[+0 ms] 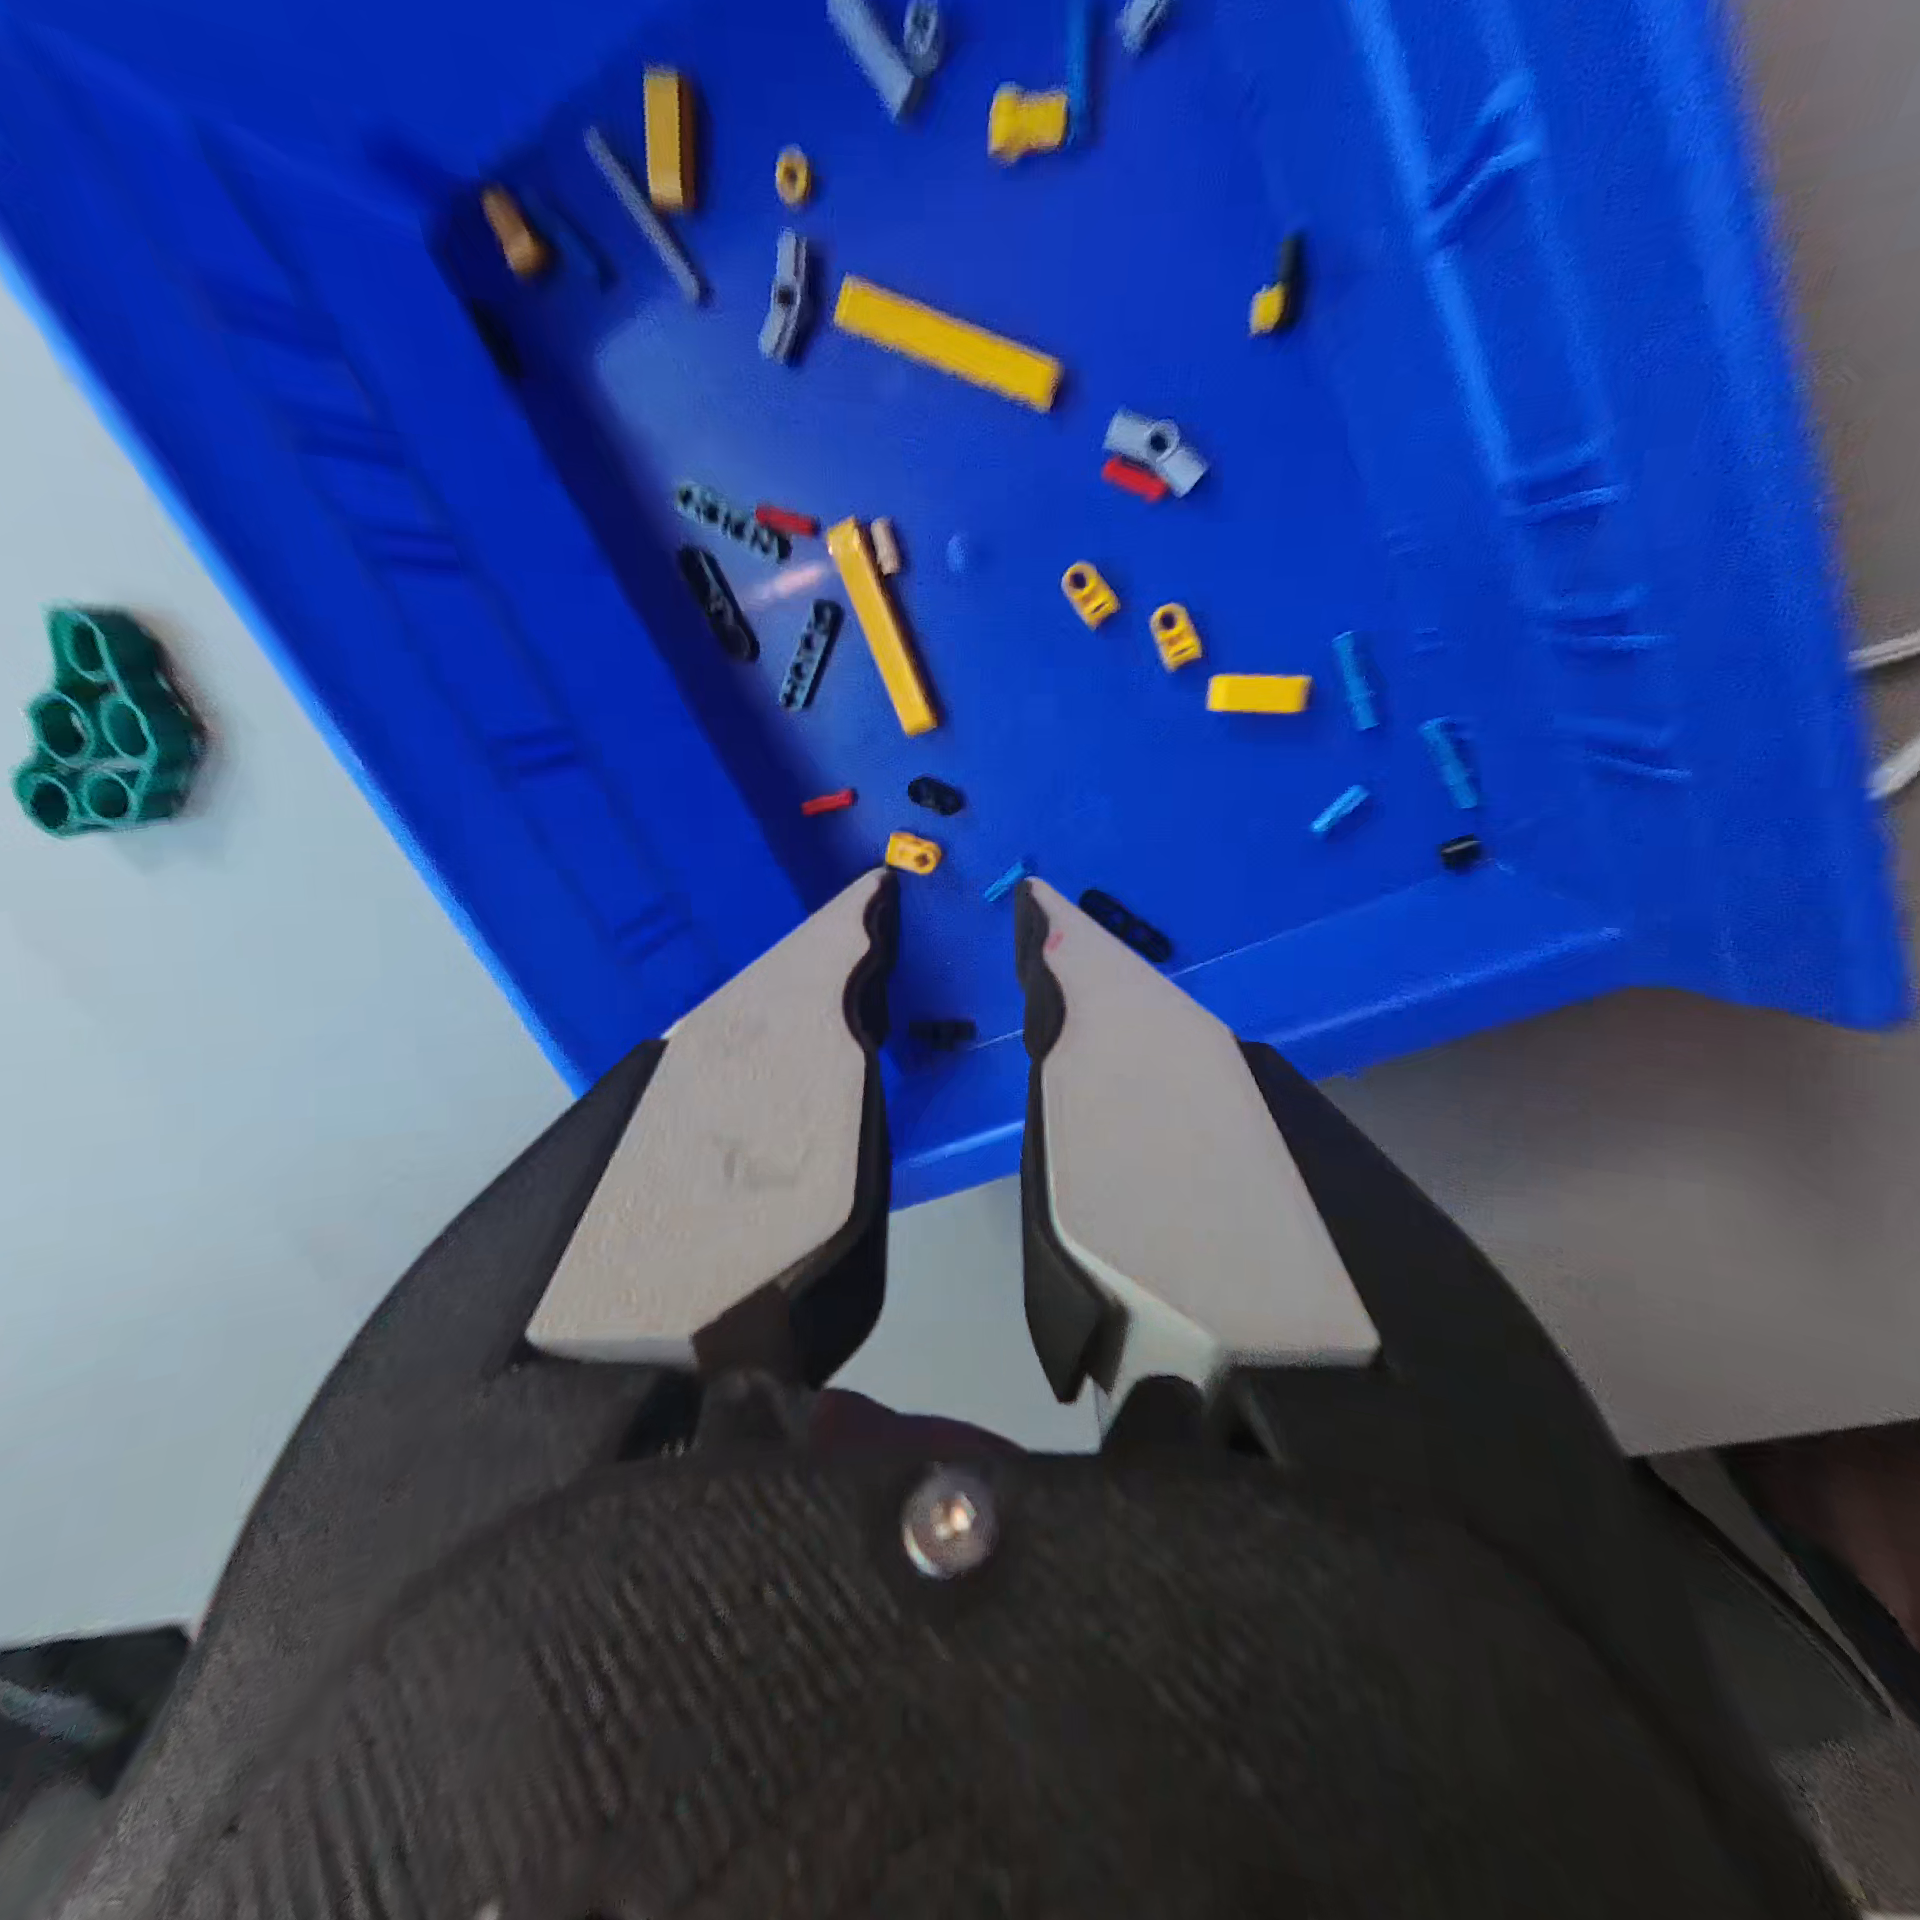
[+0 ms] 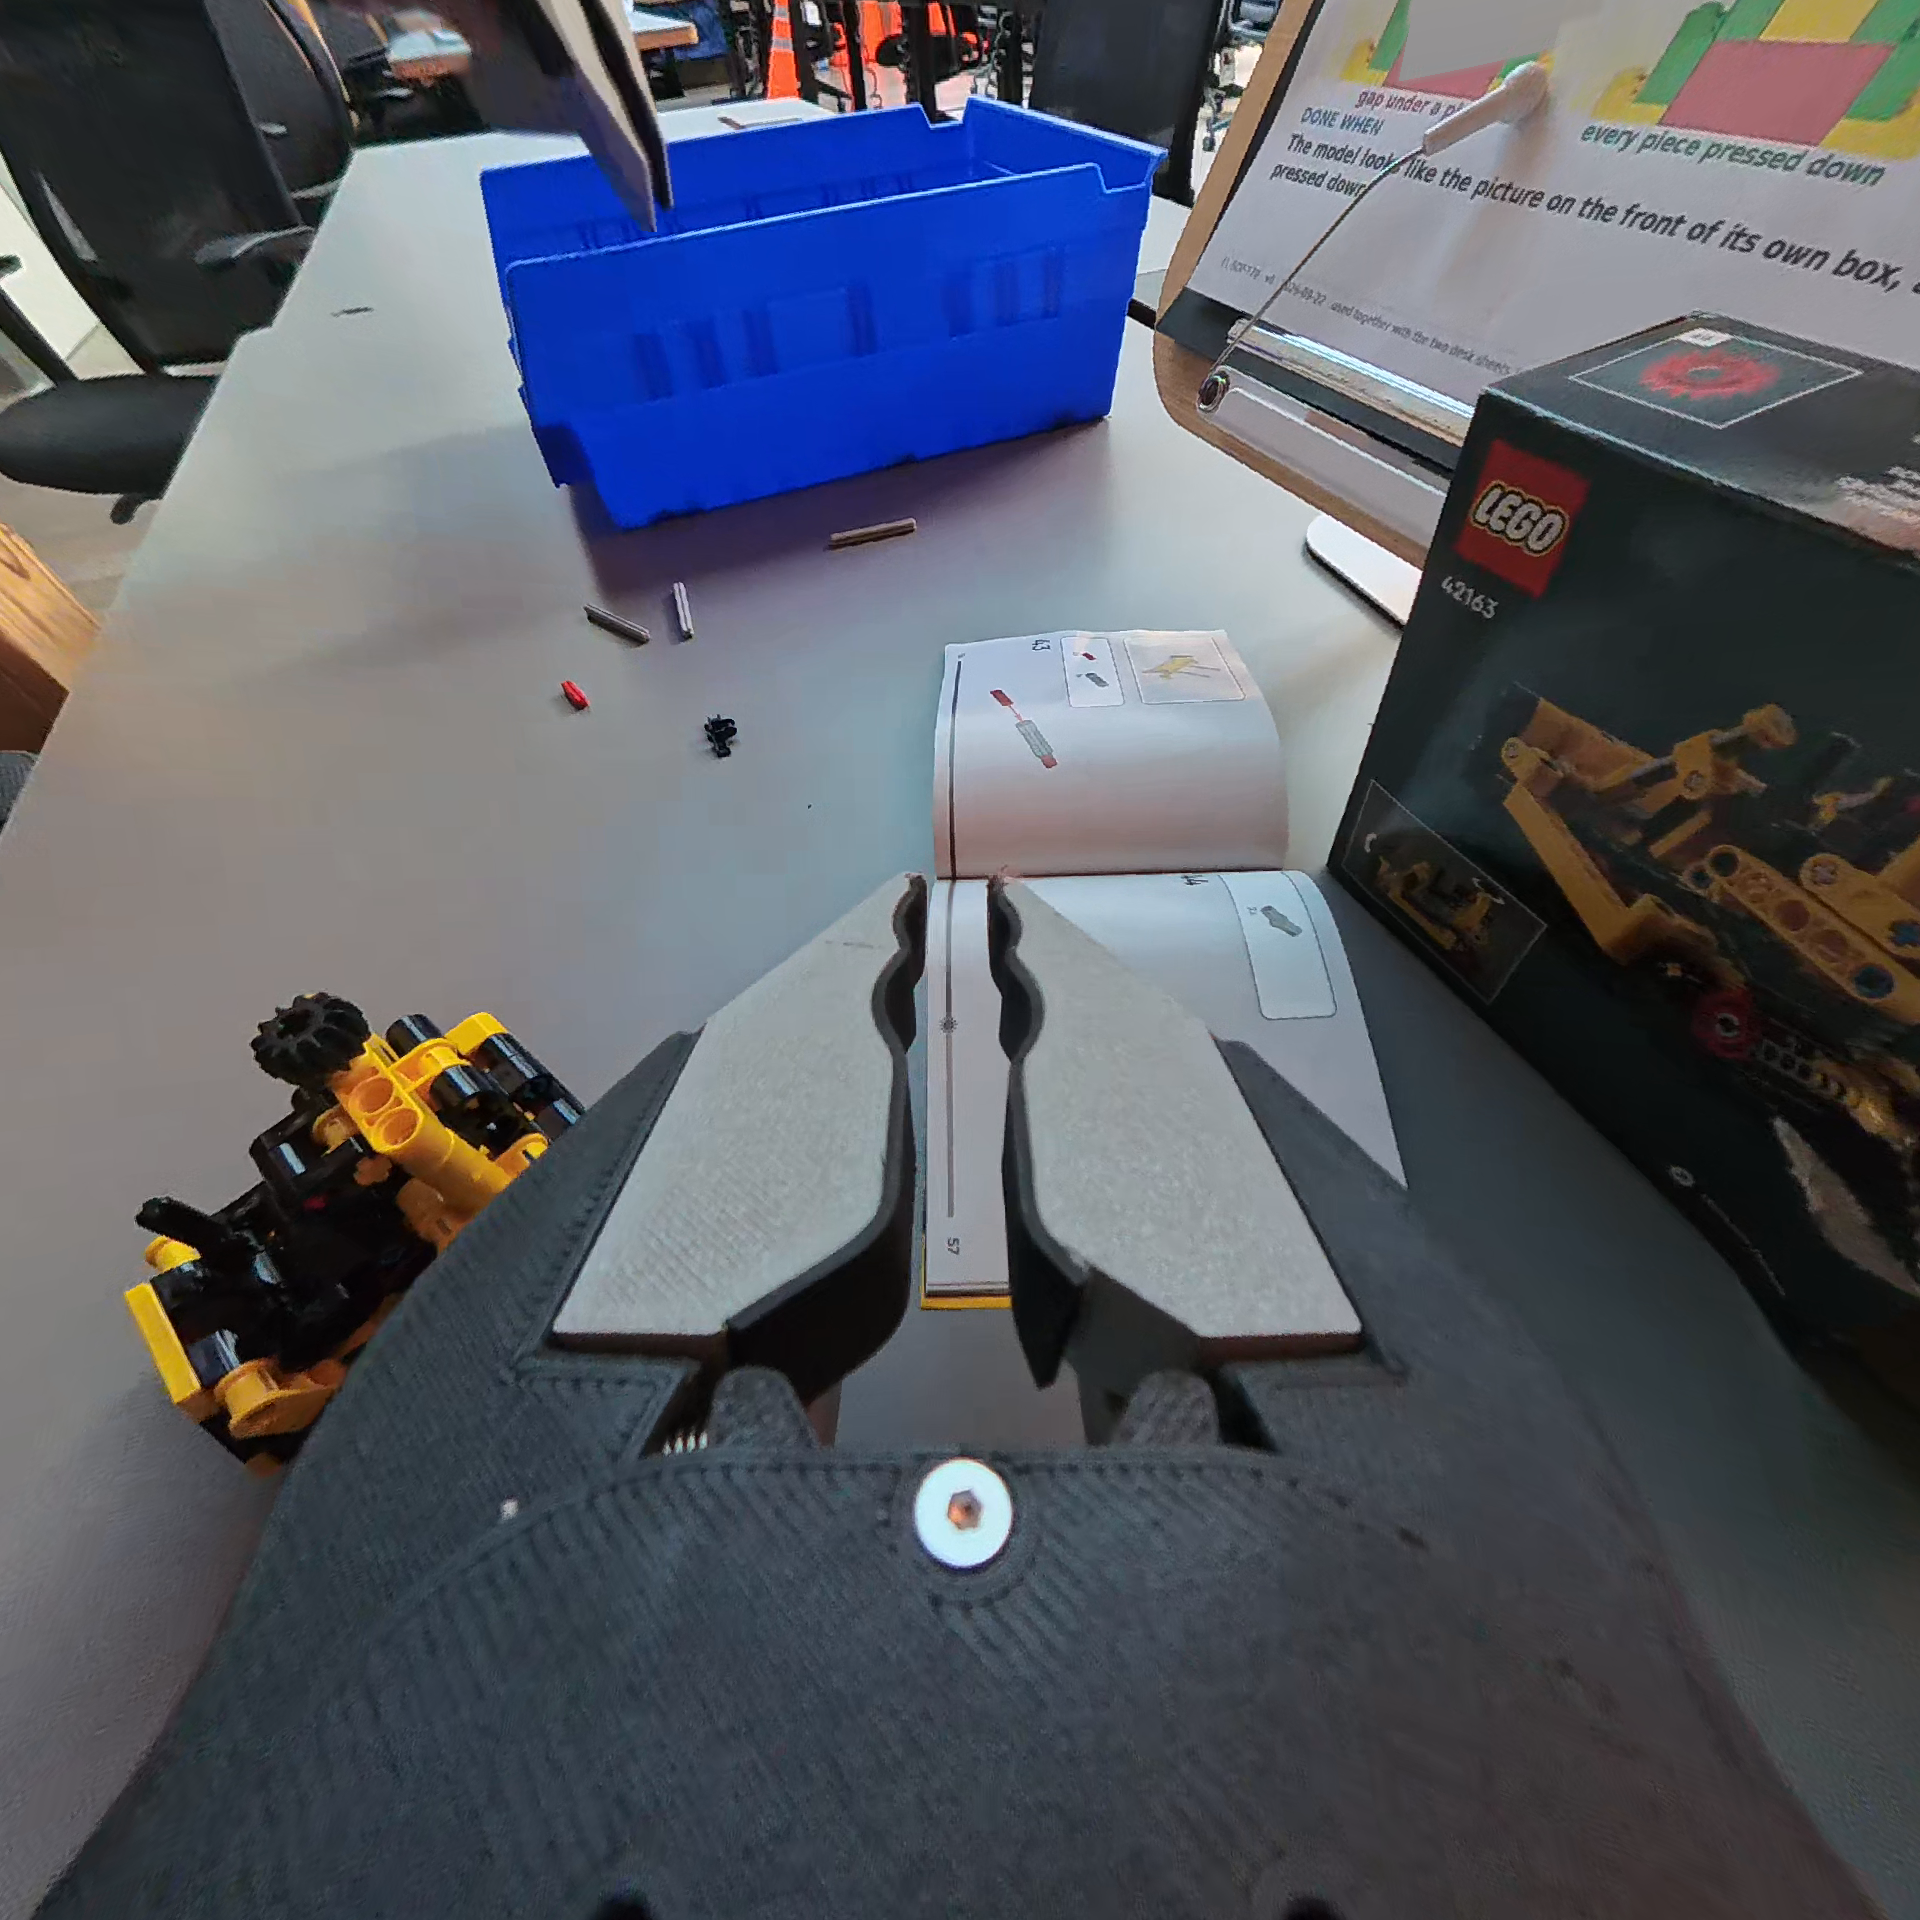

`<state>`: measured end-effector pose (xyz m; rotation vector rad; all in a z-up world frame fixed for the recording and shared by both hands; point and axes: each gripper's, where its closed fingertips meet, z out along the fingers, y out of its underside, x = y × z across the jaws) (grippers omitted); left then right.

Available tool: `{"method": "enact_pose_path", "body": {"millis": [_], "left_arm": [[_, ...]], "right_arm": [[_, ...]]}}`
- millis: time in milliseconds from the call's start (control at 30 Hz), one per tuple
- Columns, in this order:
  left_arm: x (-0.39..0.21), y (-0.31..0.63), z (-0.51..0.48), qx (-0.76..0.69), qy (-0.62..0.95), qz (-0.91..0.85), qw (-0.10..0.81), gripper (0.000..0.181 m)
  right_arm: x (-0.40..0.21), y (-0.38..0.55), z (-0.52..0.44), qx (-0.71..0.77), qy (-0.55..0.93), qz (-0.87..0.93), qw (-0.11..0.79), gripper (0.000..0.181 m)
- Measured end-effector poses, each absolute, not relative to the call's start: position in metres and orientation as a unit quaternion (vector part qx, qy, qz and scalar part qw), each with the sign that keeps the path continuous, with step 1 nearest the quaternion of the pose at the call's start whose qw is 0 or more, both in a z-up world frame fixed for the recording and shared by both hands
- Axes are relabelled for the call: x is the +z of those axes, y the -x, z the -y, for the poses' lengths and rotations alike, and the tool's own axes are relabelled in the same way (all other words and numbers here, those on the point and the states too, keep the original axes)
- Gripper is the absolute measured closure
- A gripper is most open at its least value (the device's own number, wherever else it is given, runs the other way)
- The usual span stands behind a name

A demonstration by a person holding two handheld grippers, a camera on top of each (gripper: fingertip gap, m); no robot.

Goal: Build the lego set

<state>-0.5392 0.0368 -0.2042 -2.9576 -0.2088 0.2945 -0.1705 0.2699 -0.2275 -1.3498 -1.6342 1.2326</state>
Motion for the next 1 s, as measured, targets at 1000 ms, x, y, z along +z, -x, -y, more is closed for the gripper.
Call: {"method": "enact_pose_path", "body": {"millis": [1000], "left_arm": [[-0.284,0.588,-0.026,0.060,0.973,0.224,0.008,0.166]], "right_arm": [[-0.226,0.164,-0.259,0.484,0.505,0.633,0.331,0.175]]}}
